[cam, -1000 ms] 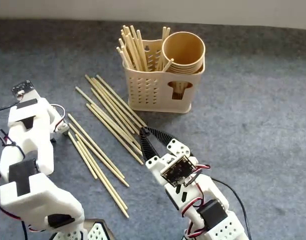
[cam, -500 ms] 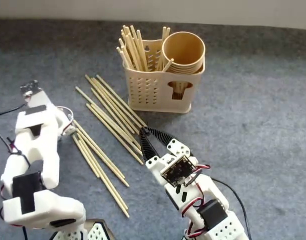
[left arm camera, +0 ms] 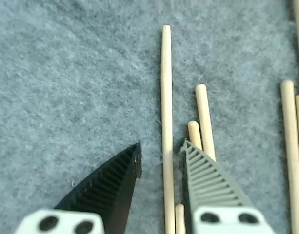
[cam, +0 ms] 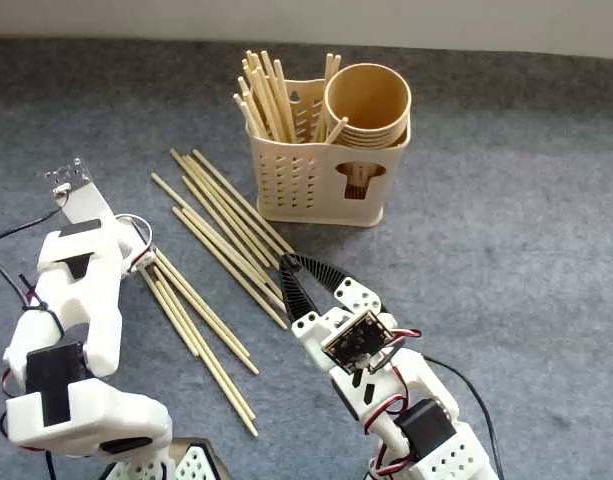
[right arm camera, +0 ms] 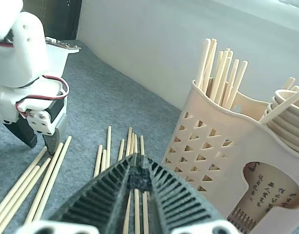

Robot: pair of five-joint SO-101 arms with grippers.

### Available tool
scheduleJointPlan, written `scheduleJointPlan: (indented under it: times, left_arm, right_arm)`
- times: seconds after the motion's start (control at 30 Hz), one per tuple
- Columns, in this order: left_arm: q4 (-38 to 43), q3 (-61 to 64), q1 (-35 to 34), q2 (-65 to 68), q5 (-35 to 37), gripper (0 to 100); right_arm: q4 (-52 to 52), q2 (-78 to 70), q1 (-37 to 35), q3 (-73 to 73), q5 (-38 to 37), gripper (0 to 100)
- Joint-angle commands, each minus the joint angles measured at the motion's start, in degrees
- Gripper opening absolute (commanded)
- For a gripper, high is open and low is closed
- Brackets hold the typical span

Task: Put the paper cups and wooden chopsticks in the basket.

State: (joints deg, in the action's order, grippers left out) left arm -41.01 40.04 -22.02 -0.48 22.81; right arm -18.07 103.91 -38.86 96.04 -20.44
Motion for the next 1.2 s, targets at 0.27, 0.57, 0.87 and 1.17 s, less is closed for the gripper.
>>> scheduleJointPlan:
  times: [0.27, 0.57, 0.87, 1.17]
  left_arm:
    - [-4.5, -7.6, 1.8, 6.5, 0.4, 1]
    - [-4.6, -6.7, 0.7, 4.7, 0.0, 0]
    - [-6.1, -3.5, -1.1, -9.5, 0.3, 0]
    - [-7.2, -3.9, -0.7, -22.0, 0.4, 0]
  right_arm:
    - [-0.2, 0.7, -0.6, 5.8, -0.7, 0.6]
    - [-0.2, 0.7, -0.5, 5.8, -0.7, 0.6]
    - [-0.2, 0.7, -0.3, 5.8, -0.7, 0.6]
    - [-0.2, 0.7, 2.2, 5.8, -0.6, 0.6]
